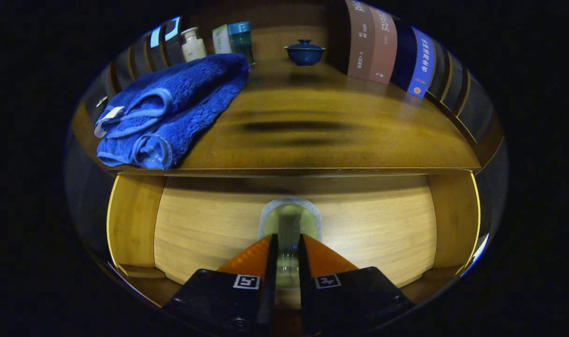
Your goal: Pull open the drawer, take out the items inside it, and place them on the countertop above the cabinet.
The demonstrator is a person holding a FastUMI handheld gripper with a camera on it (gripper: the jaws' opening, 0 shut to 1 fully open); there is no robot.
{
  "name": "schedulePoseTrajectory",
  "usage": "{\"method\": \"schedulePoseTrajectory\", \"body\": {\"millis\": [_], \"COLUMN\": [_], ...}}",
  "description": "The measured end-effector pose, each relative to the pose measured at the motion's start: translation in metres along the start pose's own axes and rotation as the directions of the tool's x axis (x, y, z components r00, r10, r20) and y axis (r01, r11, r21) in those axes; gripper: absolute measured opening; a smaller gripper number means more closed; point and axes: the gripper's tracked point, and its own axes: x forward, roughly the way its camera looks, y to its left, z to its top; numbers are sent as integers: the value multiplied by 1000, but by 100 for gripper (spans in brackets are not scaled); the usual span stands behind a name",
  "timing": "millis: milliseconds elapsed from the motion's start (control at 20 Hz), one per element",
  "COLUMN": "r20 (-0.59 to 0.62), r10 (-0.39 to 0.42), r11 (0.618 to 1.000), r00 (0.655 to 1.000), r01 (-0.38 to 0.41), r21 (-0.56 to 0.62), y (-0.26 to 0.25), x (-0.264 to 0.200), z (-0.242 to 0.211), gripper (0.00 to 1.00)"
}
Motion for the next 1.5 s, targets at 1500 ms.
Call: {"method": "schedulePoseTrajectory", "body": {"millis": [1500], "r20": [390], "r10": [42], "r11": [995], "r00": [920], "r01": [-75], "r21": [70], "y": [-27], "x": [-117], "z": [141], "gripper": [11]}}
